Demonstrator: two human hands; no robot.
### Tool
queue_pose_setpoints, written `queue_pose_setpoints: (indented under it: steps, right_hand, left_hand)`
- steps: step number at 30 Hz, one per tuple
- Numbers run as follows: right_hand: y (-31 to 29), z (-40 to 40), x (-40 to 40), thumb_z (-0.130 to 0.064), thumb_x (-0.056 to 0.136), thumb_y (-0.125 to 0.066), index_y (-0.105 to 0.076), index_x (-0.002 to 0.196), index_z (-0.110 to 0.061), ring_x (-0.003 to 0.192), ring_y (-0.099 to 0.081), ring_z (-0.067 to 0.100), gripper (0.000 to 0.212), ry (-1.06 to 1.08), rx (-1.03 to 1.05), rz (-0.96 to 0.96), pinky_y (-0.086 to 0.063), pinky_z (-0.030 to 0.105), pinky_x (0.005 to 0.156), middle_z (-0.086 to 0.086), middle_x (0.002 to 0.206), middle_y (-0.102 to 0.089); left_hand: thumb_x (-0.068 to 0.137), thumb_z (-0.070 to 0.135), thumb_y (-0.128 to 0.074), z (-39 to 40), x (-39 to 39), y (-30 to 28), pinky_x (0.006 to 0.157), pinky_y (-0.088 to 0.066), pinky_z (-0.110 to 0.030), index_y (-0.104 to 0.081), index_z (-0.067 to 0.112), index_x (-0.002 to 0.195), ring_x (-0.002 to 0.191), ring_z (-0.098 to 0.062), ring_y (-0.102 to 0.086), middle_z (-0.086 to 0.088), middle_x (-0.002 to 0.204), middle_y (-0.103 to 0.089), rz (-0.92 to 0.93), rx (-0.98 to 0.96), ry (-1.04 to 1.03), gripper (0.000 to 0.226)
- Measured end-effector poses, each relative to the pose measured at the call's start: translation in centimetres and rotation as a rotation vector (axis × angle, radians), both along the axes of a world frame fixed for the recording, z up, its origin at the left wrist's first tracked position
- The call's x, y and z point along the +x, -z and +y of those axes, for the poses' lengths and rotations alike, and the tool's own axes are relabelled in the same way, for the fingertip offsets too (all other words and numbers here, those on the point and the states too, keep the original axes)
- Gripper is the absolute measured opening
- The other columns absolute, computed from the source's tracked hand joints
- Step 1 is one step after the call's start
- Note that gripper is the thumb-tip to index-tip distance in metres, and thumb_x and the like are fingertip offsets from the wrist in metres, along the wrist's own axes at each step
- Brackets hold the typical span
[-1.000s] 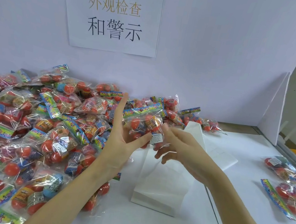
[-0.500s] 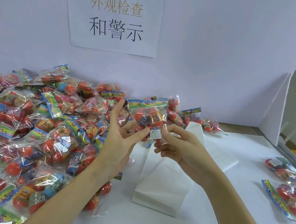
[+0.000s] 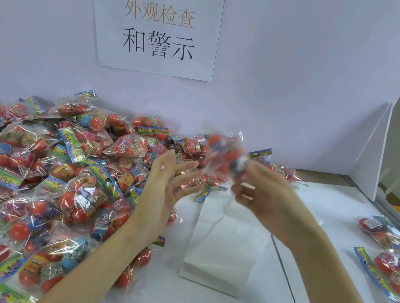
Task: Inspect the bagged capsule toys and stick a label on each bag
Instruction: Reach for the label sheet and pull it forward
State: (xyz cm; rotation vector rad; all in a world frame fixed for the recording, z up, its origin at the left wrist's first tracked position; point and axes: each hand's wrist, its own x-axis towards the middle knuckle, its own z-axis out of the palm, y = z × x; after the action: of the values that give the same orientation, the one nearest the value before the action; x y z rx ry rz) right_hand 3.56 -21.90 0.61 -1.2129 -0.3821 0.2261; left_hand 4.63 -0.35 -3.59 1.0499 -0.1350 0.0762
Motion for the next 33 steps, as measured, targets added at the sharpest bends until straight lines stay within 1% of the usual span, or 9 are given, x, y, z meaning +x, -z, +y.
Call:
queue_pose_setpoints:
  steps: [3, 5, 8, 12, 16, 21, 25, 28, 33]
  right_hand:
    - [-1.5, -2.5, -0.5, -0.046, 0.094, -0.064, -0.053, 0.149, -0.019, 0.096, -0.060, 0.019, 0.062, -0.545, 0.808, -0.026, -0.043, 0.028, 0.086, 0.007, 0.120, -0.064]
    - [-1.9, -3.6, -0.8, -0.047, 0.091, -0.061, -0.017, 0.166, -0.028, 0.102, -0.064, 0.029, 0.089, -0.696, 0.962, -0.030, -0.047, 0.034, 0.089, 0.014, 0.129, -0.060]
    - [-1.4, -3.4, -1.0, -0.023, 0.097, -0.070, -0.020, 0.165, -0.026, 0.093, -0.066, 0.031, 0.085, -0.674, 0.855, -0.012, -0.042, 0.028, 0.079, 0.016, 0.121, -0.062]
    - [-0.6, -2.4, -0.6, -0.022, 0.105, -0.059, -0.042, 0.154, -0.008, 0.077, -0.053, 0.020, 0.054, -0.598, 0.720, 0.088, -0.040, 0.027, 0.073, 0.013, 0.109, -0.062]
    - [0.0, -1.7, 0.1, -0.025, 0.102, -0.064, -0.063, 0.137, -0.009, 0.070, -0.054, 0.013, 0.039, -0.393, 0.543, 0.131, -0.045, 0.022, 0.064, 0.001, 0.090, -0.057]
    - [1.0, -1.2, 1.1, -0.019, 0.093, -0.068, -0.077, 0.106, -0.010, 0.062, -0.044, 0.011, 0.018, -0.015, 0.381, 0.243, -0.039, 0.020, 0.055, -0.002, 0.080, -0.047]
    - [1.8, -1.2, 1.8, -0.017, 0.087, -0.070, -0.081, 0.095, -0.012, 0.060, -0.043, 0.011, 0.014, 0.140, 0.244, 0.270, -0.038, 0.020, 0.052, -0.001, 0.077, -0.050]
    - [2.2, -1.0, 2.0, -0.020, 0.084, -0.072, -0.078, 0.101, -0.013, 0.059, -0.049, 0.011, 0.019, 0.213, 0.104, 0.287, -0.042, 0.019, 0.050, -0.001, 0.076, -0.054]
    - [2.6, -0.7, 1.9, -0.016, 0.097, -0.066, -0.073, 0.107, -0.011, 0.060, -0.051, 0.012, 0.014, 0.229, 0.036, 0.358, -0.044, 0.020, 0.052, 0.000, 0.076, -0.057]
  left_hand:
    - [0.093, 0.062, -0.061, 0.3, -0.1, -0.3, 0.081, -0.062, -0.040, -0.051, 0.014, 0.138, 0.112, -0.030, -0.072, -0.021, 0.125, -0.070, 0.037, -0.041, -0.010, 0.066]
    - [0.093, 0.063, -0.056, 0.2, -0.1, -0.1, 0.083, -0.063, -0.043, -0.055, 0.009, 0.136, 0.109, -0.031, -0.071, -0.021, 0.121, -0.071, 0.027, 0.005, -0.007, 0.068]
    - [0.092, 0.063, -0.055, 0.1, 0.1, 0.3, 0.083, -0.062, -0.042, -0.064, 0.005, 0.125, 0.101, -0.030, -0.070, -0.015, 0.110, -0.073, -0.004, 0.058, 0.013, 0.067]
    - [0.100, 0.051, -0.049, 0.2, 0.3, 0.5, 0.074, -0.061, -0.037, -0.071, 0.005, 0.111, 0.090, -0.025, -0.069, -0.013, 0.099, -0.073, -0.033, 0.099, 0.019, 0.052]
    - [0.104, 0.038, -0.054, 0.2, 0.1, 0.6, 0.071, -0.059, -0.031, -0.070, 0.001, 0.110, 0.089, -0.025, -0.067, -0.015, 0.100, -0.070, -0.096, 0.139, -0.044, 0.041]
    - [0.100, 0.006, -0.064, 0.1, 0.2, 2.3, 0.095, -0.053, -0.036, -0.074, 0.013, 0.106, 0.110, -0.014, -0.061, 0.000, 0.118, -0.065, -0.469, 1.019, -0.400, 0.013]
    - [0.108, 0.040, -0.048, -0.4, 0.0, 3.6, 0.125, -0.005, -0.045, -0.061, 0.029, 0.136, 0.161, -0.025, 0.002, -0.009, 0.174, -0.006, -0.325, 1.699, -0.269, 0.033]
    - [0.109, 0.050, -0.032, -0.2, 0.0, 3.7, 0.125, -0.004, -0.043, -0.039, 0.025, 0.154, 0.160, -0.027, 0.002, -0.011, 0.174, 0.002, -0.238, 1.902, -0.197, 0.051]
    - [0.108, 0.046, -0.038, -0.4, -0.1, 3.2, 0.116, -0.016, -0.036, -0.045, 0.020, 0.147, 0.144, -0.025, -0.030, -0.002, 0.159, -0.033, -0.259, 1.973, -0.307, 0.048]
